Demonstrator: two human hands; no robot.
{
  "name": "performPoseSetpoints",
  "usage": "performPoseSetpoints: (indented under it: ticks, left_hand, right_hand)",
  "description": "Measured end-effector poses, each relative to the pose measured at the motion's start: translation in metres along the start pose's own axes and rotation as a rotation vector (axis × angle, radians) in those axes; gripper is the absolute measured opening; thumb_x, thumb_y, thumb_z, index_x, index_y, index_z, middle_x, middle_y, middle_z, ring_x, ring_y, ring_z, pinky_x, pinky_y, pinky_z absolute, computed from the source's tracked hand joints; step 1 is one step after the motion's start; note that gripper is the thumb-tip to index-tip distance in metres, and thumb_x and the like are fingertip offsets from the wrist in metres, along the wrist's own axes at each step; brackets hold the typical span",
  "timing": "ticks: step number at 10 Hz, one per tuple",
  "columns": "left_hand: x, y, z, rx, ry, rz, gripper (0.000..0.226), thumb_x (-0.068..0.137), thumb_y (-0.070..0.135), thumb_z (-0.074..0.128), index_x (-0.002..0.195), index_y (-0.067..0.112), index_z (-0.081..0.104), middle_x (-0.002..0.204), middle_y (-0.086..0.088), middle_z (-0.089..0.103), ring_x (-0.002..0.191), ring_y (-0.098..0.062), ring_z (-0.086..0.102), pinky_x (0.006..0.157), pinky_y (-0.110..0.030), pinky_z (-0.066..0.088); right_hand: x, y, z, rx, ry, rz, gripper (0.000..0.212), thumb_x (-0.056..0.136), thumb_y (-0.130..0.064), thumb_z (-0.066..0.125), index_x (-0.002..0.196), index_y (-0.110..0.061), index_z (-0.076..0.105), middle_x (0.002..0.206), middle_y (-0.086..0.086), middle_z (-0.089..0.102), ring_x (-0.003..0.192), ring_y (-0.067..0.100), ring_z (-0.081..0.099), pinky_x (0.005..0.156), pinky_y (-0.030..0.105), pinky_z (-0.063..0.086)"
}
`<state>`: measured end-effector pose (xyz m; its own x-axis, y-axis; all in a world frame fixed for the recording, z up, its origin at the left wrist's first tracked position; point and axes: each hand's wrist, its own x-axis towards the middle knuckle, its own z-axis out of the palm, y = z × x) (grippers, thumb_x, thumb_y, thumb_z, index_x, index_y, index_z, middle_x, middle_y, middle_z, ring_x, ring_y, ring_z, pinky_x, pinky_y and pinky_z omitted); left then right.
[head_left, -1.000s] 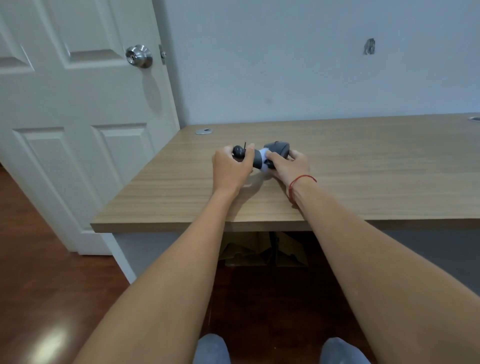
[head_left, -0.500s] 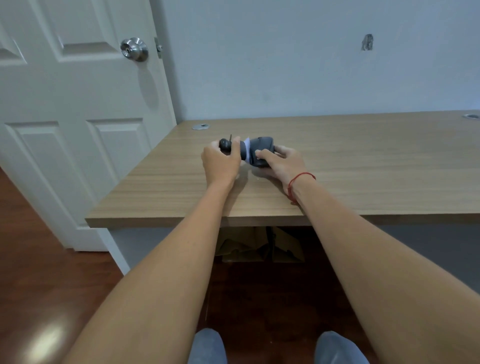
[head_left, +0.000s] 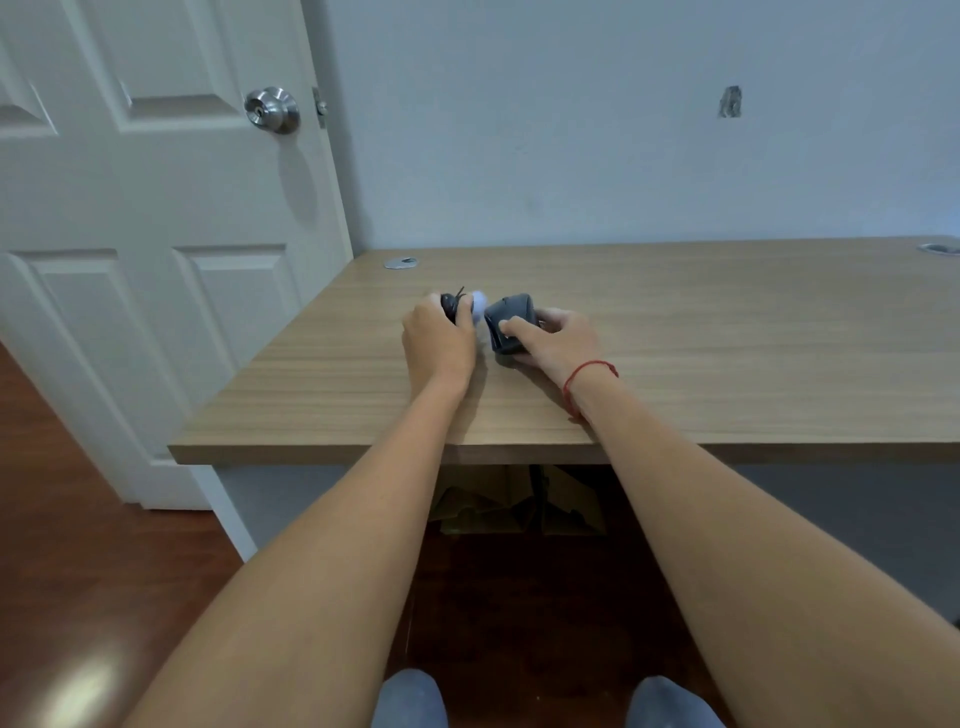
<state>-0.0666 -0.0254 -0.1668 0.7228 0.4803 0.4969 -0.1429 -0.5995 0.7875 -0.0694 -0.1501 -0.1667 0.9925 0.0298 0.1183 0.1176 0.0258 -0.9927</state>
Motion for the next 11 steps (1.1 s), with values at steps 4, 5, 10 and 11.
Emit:
performPoseSetpoints:
  ticks: [4, 5, 10, 11]
  left_hand:
    - [-0.002, -0.011, -0.003, 0.383, -0.271, 0.254, 0.009, 0.084, 0.012, 0.058, 0.079, 0.016, 0.064, 0.081, -0.012, 0.069, 0.081, -0.033, 0.061, 0.069, -0.033, 0.047]
    - [0.000, -0.012, -0.005, 0.402, -0.279, 0.233, 0.007, 0.078, 0.015, 0.060, 0.072, 0.019, 0.059, 0.068, -0.007, 0.057, 0.068, -0.029, 0.050, 0.061, -0.031, 0.042]
    - [-0.013, -0.013, -0.013, 0.329, -0.268, -0.004, 0.044, 0.080, 0.038, 0.060, 0.108, 0.005, 0.058, 0.118, -0.014, 0.056, 0.112, -0.030, 0.055, 0.087, -0.034, 0.046]
    - [-0.025, -0.011, -0.025, 0.447, -0.341, -0.125, 0.065, 0.085, 0.053, 0.045, 0.123, 0.002, 0.056, 0.137, -0.016, 0.049, 0.130, -0.031, 0.043, 0.108, -0.040, 0.034]
  right_hand:
    - [0.003, 0.003, 0.002, -0.603, 0.340, -0.084, 0.029, 0.081, -0.030, 0.056, 0.056, -0.020, 0.047, 0.059, -0.003, 0.048, 0.069, 0.022, 0.051, 0.054, 0.025, 0.034]
    - [0.001, 0.000, 0.005, -0.641, 0.359, -0.062, 0.038, 0.085, -0.028, 0.054, 0.047, -0.024, 0.045, 0.056, -0.004, 0.050, 0.073, 0.024, 0.057, 0.063, 0.028, 0.040]
    - [-0.017, -0.001, -0.015, -0.741, 0.328, -0.004, 0.041, 0.091, -0.041, 0.048, 0.110, -0.008, 0.062, 0.110, 0.015, 0.061, 0.107, 0.030, 0.056, 0.087, 0.036, 0.045]
    - [-0.037, -0.007, -0.021, -0.777, 0.151, 0.069, 0.041, 0.092, -0.039, 0.050, 0.113, -0.006, 0.062, 0.114, 0.015, 0.063, 0.104, 0.029, 0.057, 0.084, 0.031, 0.043]
